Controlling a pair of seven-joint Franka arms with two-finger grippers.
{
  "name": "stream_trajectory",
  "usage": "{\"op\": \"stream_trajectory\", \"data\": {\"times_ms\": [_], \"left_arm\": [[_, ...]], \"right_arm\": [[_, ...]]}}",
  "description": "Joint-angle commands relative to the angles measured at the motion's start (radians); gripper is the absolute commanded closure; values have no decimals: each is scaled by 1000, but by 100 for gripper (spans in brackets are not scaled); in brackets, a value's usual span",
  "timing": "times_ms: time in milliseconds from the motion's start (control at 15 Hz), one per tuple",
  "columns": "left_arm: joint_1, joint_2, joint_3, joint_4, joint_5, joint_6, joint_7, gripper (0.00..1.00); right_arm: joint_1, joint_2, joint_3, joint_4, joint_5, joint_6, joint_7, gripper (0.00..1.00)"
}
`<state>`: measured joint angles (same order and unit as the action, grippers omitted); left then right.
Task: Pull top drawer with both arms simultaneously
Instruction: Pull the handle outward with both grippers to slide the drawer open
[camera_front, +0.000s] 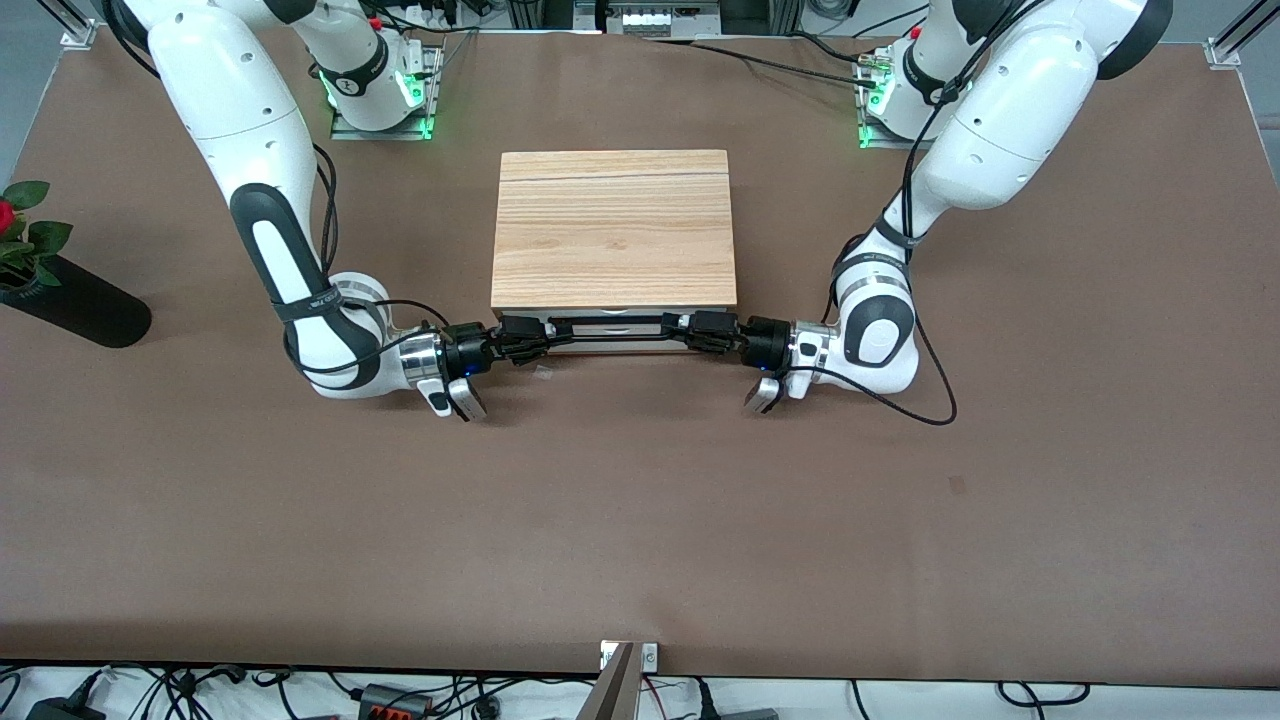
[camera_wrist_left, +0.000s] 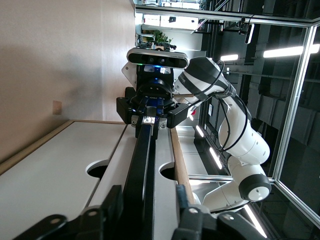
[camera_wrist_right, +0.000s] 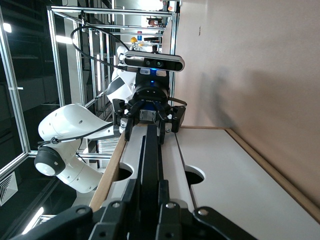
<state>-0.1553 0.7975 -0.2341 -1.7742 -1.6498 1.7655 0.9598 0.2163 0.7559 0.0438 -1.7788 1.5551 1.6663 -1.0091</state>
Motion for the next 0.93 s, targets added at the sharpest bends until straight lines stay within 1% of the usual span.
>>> {"op": "stream_trajectory", "data": {"times_ms": [0, 133, 333, 467, 867], "left_arm": [[8, -14, -10, -22, -24, -21, 27, 62], [3, -11, -10, -22, -33, -21, 27, 65], [-4, -6, -8, -21, -53, -17, 33, 70], [-3, 0, -8, -21, -56, -17, 33, 78], [-1, 14, -8, -11, -59, -15, 34, 83]], "right_arm": [[0, -10, 1, -14, 25, -2, -34, 94], [-2, -9, 1, -14, 25, -2, -69, 99], [-2, -9, 1, -14, 25, 15, -82, 100], [-2, -9, 1, -11, 26, 18, -80, 100], [-3, -9, 1, -13, 26, 15, -82, 100]]}}
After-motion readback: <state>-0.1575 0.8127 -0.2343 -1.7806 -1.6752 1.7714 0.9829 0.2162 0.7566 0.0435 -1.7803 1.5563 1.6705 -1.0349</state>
